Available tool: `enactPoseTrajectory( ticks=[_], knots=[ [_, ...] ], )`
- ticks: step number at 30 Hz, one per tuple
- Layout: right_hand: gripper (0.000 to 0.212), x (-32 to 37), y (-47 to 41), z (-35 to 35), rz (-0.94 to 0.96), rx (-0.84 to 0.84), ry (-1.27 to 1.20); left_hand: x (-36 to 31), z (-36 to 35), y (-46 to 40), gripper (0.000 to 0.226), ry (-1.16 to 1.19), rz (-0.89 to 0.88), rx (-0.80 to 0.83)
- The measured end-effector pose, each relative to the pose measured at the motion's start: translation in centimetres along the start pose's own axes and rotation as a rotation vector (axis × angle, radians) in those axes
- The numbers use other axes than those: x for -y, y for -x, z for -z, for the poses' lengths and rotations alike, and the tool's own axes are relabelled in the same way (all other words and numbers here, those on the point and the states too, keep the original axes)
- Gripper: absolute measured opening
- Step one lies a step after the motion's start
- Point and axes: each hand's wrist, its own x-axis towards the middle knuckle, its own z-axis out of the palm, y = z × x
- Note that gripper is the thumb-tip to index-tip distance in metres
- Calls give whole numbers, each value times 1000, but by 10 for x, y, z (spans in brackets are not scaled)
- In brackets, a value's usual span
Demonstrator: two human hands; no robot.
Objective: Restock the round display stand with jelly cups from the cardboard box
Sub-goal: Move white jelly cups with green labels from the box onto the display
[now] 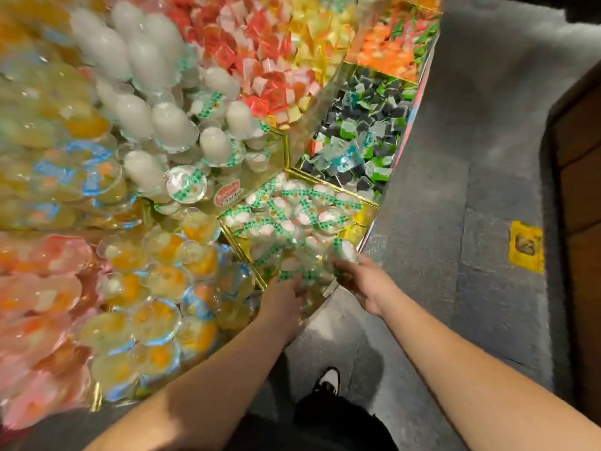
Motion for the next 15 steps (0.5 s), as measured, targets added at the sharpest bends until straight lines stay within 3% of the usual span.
enactPoseTrajectory(
  ticks=[2, 4, 8, 10, 15],
  knots=[
    [19, 6, -17, -3, -60, -12, -48, 5, -3, -16, 47, -143, -38, -143],
    [14, 10, -33, -7, -88, -23, -51, 11, -12, -34, 46, -78, 38, -187],
    [83, 7, -71, -14, -122, -32, 19, 10, -25, -54, 38, 510, 144, -160],
    [84, 4, -89, -16, -143, -18, 45, 8, -30, -58, 39, 737, 201, -184],
    [99, -10, -129, -13, -153, -4, 103, 4, -38, -70, 42, 819, 243, -241]
  ],
)
